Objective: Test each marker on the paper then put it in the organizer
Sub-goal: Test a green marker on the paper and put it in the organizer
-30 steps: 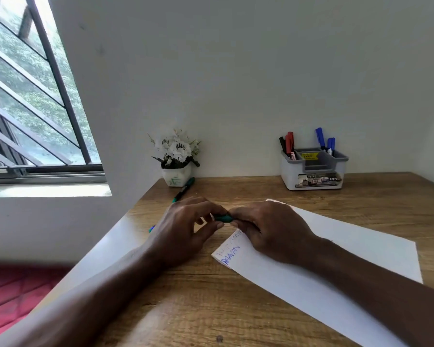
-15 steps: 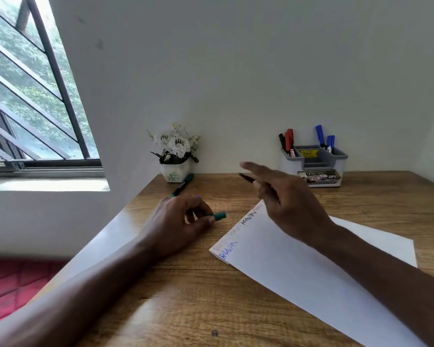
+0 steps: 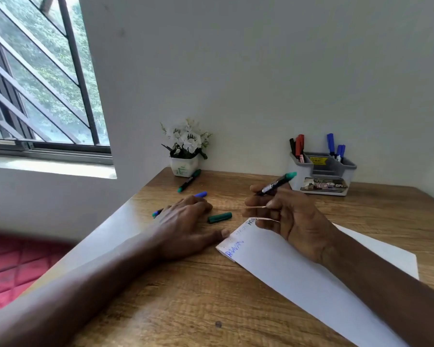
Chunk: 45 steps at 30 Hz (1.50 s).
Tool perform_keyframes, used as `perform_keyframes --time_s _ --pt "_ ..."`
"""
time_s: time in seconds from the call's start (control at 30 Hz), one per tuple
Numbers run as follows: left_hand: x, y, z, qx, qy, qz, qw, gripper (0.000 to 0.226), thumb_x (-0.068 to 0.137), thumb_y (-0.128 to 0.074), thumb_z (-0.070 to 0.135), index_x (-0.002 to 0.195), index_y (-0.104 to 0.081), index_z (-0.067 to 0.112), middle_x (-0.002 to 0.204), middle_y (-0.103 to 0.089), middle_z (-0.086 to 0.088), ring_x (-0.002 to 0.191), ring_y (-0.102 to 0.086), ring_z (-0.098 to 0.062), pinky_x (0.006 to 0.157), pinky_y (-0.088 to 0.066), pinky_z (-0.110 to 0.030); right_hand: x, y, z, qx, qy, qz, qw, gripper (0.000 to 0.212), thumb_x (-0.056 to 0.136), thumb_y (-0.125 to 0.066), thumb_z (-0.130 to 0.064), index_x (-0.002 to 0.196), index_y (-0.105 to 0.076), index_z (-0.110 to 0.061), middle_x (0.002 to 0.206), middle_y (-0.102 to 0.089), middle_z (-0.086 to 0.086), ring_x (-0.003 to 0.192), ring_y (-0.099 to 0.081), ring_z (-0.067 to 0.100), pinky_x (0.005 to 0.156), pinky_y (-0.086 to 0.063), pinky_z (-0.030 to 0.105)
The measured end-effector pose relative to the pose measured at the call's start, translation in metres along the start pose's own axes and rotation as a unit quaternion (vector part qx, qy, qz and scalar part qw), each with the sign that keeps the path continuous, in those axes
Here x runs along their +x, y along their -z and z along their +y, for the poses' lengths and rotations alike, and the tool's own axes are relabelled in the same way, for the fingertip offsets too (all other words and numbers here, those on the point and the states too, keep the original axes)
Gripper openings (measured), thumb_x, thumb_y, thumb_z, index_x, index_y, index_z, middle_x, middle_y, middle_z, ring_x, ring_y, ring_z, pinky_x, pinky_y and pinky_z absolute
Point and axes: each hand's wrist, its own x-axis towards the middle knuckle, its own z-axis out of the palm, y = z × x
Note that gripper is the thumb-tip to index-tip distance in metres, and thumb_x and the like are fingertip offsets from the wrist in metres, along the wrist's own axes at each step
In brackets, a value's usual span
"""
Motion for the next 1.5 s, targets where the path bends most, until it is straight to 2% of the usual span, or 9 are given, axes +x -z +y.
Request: perform_keyframes --time_s 0.1,0.23,0.43,0.57,0.67,0.8,0.97,1.13,1.5 --pt "-0.003 0.005 0.008 -0.011 0.016 -0.029 0.999 0.095 0.081 -0.046 0.085 0.155 -0.039 0.026 0.162 -0.033 0.009 0.146 -0.033 -0.01 0.117 -0.028 -0.03 -0.001 0.002 0.002 -0.08 0.025 -0.001 0.997 0.027 0.088 -0.071 -0.024 0.113 -0.067 -0.015 0.099 -0.076 0.01 0.091 -0.073 0.024 0.063 -0.055 0.027" --pt "-0.005 0.009 0.012 -0.027 0.025 -0.062 0.997 0.1 0.08 -0.036 0.088 0.157 -0.034 0.025 0.166 -0.024 0.009 0.149 -0.028 -0.011 0.118 -0.024 -0.032 -0.002 0.0 0.009 -0.164 0.048 0.02 0.985 0.042 0.089 -0.063 -0.056 0.099 -0.065 -0.015 0.082 -0.068 0.01 0.079 -0.066 0.021 0.062 -0.049 0.031" --pt "-0.001 0.008 0.008 -0.006 0.017 -0.083 0.996 0.103 0.078 -0.04 0.089 0.159 -0.03 0.026 0.168 -0.018 0.008 0.151 -0.023 -0.012 0.119 -0.022 -0.032 0.001 -0.007 0.017 -0.209 0.058 0.05 0.975 0.033 0.106 -0.045 -0.029 0.108 -0.072 -0.01 0.08 -0.072 0.012 0.076 -0.067 0.023 0.06 -0.05 0.03" --pt "0.004 0.005 0.001 0.001 0.013 -0.091 0.996 0.113 0.071 -0.044 0.094 0.16 -0.025 0.027 0.169 -0.014 0.009 0.153 -0.019 -0.011 0.123 -0.019 -0.033 -0.003 -0.006 0.009 -0.236 0.022 -0.014 0.971 0.031 0.101 -0.056 -0.031 0.096 -0.075 -0.006 0.075 -0.07 0.014 0.071 -0.066 0.023 0.063 -0.051 0.032" --pt "0.005 0.008 0.002 -0.008 0.01 -0.096 0.995 0.108 0.074 -0.049 0.089 0.16 -0.025 0.028 0.168 -0.014 0.012 0.153 -0.019 -0.01 0.122 -0.017 -0.031 -0.009 -0.004 0.002 -0.285 -0.011 -0.067 0.956 0.013 0.096 -0.064 -0.012 0.102 -0.072 -0.004 0.075 -0.073 0.018 0.066 -0.067 0.024 0.063 -0.053 0.032" --pt "0.007 0.01 0.001 -0.015 0.01 -0.109 0.994 0.108 0.074 -0.051 0.088 0.16 -0.025 0.028 0.168 -0.015 0.012 0.152 -0.021 -0.011 0.122 -0.02 -0.031 -0.01 -0.009 -0.001 -0.325 -0.017 -0.077 0.943 0.009 0.089 -0.07 0.0 0.098 -0.072 0.0 0.079 -0.076 0.013 0.069 -0.069 0.018 0.065 -0.056 0.027" --pt "0.006 0.013 0.003 -0.013 0.014 -0.122 0.992 0.114 0.068 -0.045 0.092 0.16 -0.024 0.029 0.169 -0.014 0.01 0.152 -0.021 -0.013 0.123 -0.022 -0.035 -0.008 -0.014 0.011 -0.356 0.029 -0.024 0.934 0.003 0.085 -0.073 0.001 0.083 -0.071 0.0 0.064 -0.07 0.01 0.055 -0.062 0.016 0.052 -0.049 0.026" --pt "0.005 0.014 0.003 -0.02 0.017 -0.124 0.992 0.115 0.065 -0.044 0.091 0.16 -0.025 0.029 0.168 -0.015 0.011 0.152 -0.022 -0.012 0.121 -0.022 -0.033 -0.009 -0.019 0.015 -0.43 0.067 -0.018 0.9 0.01 0.08 -0.077 -0.004 0.076 -0.069 -0.009 0.065 -0.07 0.006 0.057 -0.064 0.008 0.057 -0.05 0.022" --pt "0.006 0.016 0.004 -0.023 0.023 -0.136 0.99 0.119 0.06 -0.041 0.091 0.16 -0.023 0.03 0.168 -0.015 0.011 0.152 -0.022 -0.014 0.12 -0.022 -0.034 -0.009 -0.017 0.014 -0.425 0.072 -0.017 0.902 0.02 0.085 -0.073 -0.004 0.069 -0.064 -0.012 0.054 -0.062 -0.001 0.049 -0.056 0.005 0.053 -0.045 0.019"
